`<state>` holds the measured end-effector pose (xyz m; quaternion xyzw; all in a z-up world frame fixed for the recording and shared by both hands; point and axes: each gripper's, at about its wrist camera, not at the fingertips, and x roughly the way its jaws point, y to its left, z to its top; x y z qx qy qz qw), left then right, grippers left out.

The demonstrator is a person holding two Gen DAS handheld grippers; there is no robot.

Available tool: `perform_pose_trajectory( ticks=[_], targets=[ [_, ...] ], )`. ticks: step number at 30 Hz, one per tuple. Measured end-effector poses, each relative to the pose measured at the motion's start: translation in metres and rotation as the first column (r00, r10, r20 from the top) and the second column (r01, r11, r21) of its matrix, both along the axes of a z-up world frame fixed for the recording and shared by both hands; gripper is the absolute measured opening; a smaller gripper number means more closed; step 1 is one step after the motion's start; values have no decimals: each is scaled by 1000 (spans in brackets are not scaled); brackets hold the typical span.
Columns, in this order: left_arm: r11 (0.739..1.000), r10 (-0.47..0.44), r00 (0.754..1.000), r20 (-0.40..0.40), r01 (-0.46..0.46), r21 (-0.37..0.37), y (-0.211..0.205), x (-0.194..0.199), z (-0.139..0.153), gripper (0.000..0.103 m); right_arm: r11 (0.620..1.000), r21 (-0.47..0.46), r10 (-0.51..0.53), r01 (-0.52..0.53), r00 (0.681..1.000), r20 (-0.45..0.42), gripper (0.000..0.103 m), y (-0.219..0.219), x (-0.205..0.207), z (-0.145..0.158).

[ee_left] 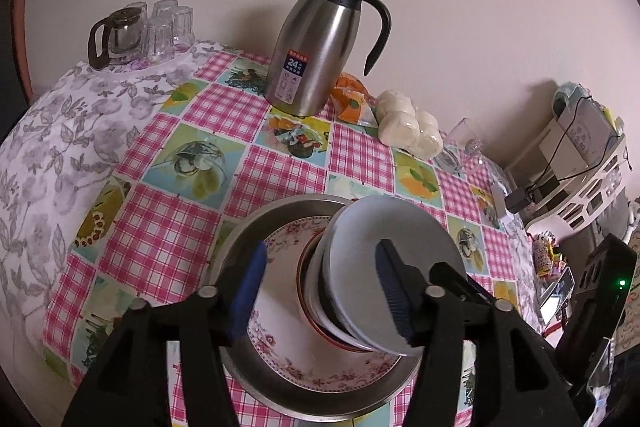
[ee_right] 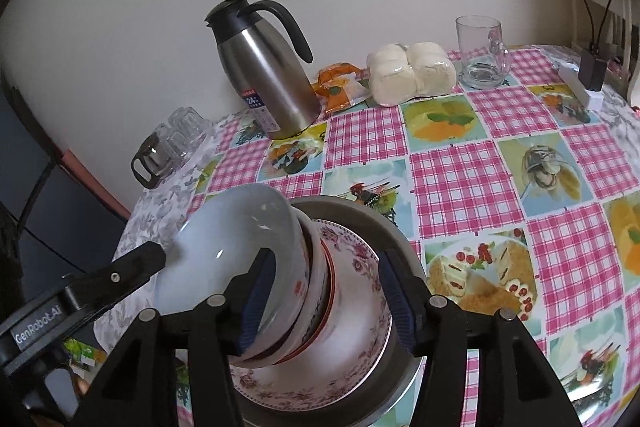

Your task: Organize plates and bowls

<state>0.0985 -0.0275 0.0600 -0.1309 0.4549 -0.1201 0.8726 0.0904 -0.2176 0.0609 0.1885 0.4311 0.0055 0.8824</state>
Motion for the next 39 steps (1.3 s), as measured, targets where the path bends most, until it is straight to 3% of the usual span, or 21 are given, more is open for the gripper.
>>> perform_pose_trajectory(
  ticks=[4,6,9,16,27,34,39],
  targets=[
    [1000,11,1000,2,-11,20,5,-6,2,67,1000,-23,-1,2,1000,24,58,1,-10,12],
    [999,14,1000,2,-14,40,7,-9,1,68,999,-40,-2,4,1000,28,64,2,-15,16],
    [997,32,999,18,-33,74,12,-16,-2,95,998,-63,-16,18,999,28,79,3,-22,20],
    [989,88,994,58,-94,116,36,-40,-10,99,993,-114,-2,5,1000,28,103,16,-42,19],
    [981,70,996,59,-80,178,42,-71,-22,102,985,-169,-9,15,999,34,103,31,-79,11],
    [958,27,998,61,-43,283,30,-93,-29,102,981,-192,-34,34,999,2,103,29,-99,-2],
    [951,34,999,23,-40,307,28,-102,-37,102,978,-207,-40,35,999,-16,103,31,-109,-8]
  ],
)
